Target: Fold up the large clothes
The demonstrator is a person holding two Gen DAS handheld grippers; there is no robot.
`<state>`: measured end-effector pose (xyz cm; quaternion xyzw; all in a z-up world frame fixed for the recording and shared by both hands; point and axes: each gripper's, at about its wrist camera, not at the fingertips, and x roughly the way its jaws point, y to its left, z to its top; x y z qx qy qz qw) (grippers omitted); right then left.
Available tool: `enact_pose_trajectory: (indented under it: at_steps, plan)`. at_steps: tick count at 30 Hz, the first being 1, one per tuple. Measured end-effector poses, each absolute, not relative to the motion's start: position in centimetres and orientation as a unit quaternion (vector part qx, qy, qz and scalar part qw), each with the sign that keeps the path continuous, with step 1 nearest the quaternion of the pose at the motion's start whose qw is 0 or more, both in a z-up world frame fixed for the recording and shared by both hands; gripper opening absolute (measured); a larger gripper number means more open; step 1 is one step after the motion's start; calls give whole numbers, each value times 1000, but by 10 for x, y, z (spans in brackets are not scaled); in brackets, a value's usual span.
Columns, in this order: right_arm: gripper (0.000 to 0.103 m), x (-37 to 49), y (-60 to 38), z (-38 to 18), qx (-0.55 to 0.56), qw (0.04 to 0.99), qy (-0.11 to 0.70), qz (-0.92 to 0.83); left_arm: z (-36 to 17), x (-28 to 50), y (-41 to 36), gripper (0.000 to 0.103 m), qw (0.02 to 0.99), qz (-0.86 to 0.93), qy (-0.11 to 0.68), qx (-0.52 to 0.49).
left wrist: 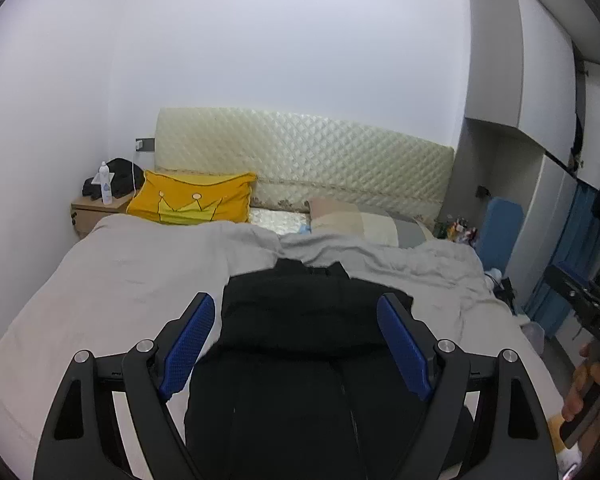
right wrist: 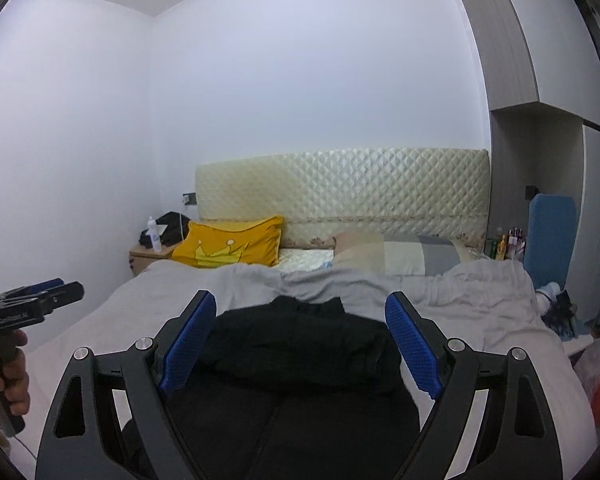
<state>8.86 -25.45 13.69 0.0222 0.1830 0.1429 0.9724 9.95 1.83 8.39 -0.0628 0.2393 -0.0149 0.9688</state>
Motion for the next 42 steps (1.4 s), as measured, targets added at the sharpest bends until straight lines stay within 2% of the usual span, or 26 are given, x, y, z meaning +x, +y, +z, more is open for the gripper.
enact_pose_trajectory:
  at_steps: [4, 9, 22, 34, 42]
  plan:
    - [86, 69, -262, 115, 27, 969, 202, 141, 69, 68, 14, 84, 968, -17, 246, -54]
    - [86, 53, -276, 76, 38, 960, 239, 141, 22, 56, 15, 84, 961, -5, 274, -43]
    - [86, 54, -320, -39, 51, 928, 345, 131, -123, 97, 34, 84, 920, 8, 385, -77]
    - [86, 74, -354, -94, 50, 902, 417, 104, -164, 117, 19, 84, 907, 1, 417, -68]
    - [86, 103, -397, -147, 113, 846, 512, 101, -180, 128, 16, 84, 897, -1, 438, -65]
